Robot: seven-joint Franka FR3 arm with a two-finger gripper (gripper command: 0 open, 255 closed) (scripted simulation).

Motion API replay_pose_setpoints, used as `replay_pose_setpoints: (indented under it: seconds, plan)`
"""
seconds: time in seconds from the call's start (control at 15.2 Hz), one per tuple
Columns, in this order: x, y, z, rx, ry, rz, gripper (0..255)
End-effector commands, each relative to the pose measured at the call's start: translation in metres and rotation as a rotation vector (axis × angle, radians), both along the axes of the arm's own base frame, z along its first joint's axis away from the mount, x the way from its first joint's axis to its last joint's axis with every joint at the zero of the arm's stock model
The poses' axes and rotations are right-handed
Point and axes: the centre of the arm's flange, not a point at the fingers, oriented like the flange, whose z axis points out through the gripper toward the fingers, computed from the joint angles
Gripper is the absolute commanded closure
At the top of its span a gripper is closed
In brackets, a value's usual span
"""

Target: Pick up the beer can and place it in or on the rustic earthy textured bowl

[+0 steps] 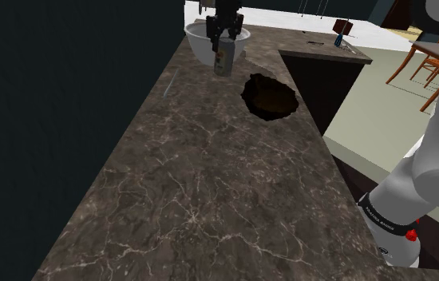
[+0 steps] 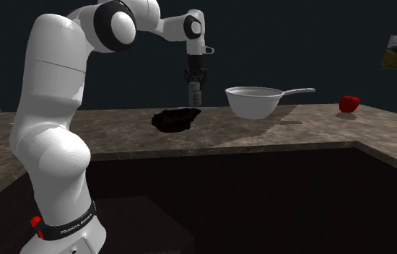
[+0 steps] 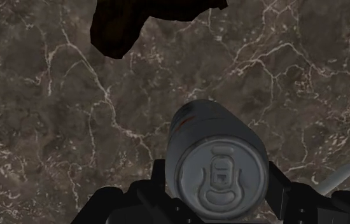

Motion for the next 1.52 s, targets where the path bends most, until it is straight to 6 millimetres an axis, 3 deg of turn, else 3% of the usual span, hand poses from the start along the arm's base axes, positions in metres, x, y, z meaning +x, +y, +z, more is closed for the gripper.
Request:
replay_pose_setpoints:
  seconds: [0.0, 1.06, 1.45]
  plan:
    - [-0.001, -0.001, 0.011, 0.0, 0.0, 0.0, 255]
    - [-0.001, -0.001, 0.091, 0.0, 0.0, 0.0, 255]
    - [-0.075, -0.025, 0.105, 0.0, 0.0, 0.0, 255]
